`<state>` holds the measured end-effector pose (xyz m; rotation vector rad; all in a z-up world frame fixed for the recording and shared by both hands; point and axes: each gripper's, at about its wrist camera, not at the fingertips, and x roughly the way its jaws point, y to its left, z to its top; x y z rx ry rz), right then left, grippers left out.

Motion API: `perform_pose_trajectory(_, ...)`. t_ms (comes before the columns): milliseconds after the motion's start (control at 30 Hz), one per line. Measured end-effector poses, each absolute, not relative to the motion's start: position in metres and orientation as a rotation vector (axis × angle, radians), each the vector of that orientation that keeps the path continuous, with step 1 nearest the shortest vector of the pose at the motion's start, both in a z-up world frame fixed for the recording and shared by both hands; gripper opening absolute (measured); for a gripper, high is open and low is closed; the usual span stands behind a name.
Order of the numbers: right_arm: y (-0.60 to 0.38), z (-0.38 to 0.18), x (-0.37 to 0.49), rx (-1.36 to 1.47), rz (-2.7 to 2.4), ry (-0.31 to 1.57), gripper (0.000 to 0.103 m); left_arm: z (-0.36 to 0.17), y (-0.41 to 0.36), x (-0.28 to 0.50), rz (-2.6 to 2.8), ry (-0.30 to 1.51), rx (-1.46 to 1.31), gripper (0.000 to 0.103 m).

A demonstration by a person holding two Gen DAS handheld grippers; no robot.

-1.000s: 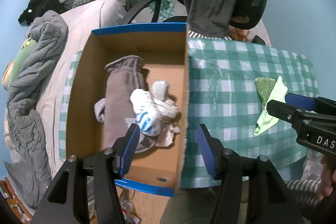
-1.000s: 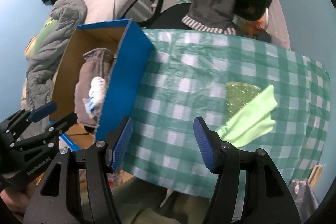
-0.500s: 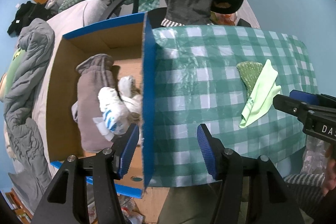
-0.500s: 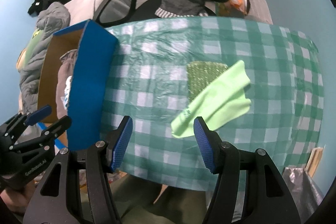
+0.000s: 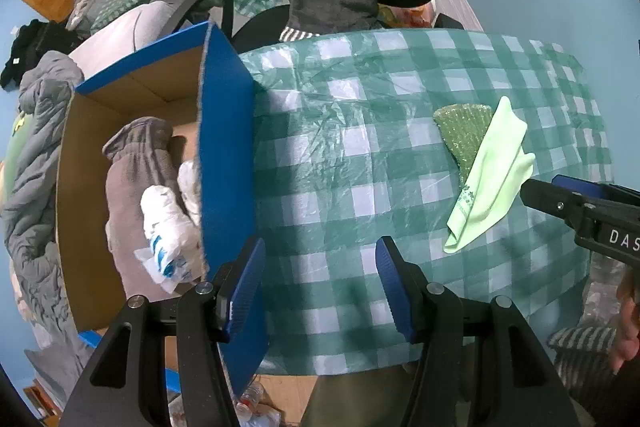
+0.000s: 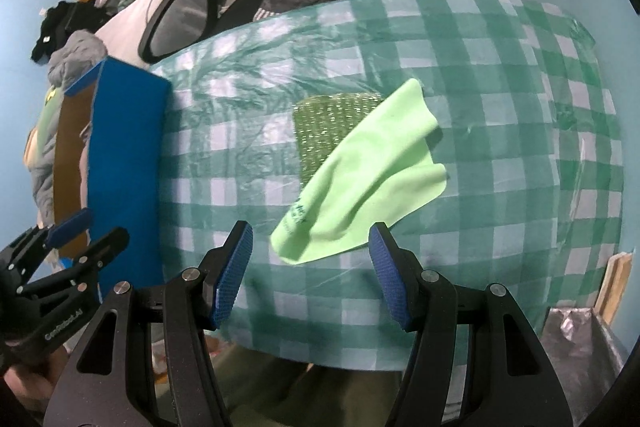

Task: Organize soft objects
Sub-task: 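Lower the right tool onto the lime-green cloth and close on it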

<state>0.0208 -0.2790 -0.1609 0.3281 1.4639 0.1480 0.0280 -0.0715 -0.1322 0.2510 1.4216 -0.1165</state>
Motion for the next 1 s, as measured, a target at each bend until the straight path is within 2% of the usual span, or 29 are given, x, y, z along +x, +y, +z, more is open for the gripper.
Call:
perform_pose_trajectory(467,-0.293,-0.201,0.043,0.361,0.084,1.498,0.061,-0.162,-0.084,0.052,-0.125,1.442,0.246,0.059)
perform_pose_trajectory(1000,-0.291,-0.229,0.059,0.261,0.071,1.540,0.061,-0.185,-0.100,0.074,-0.125,1.473,0.240,0.059)
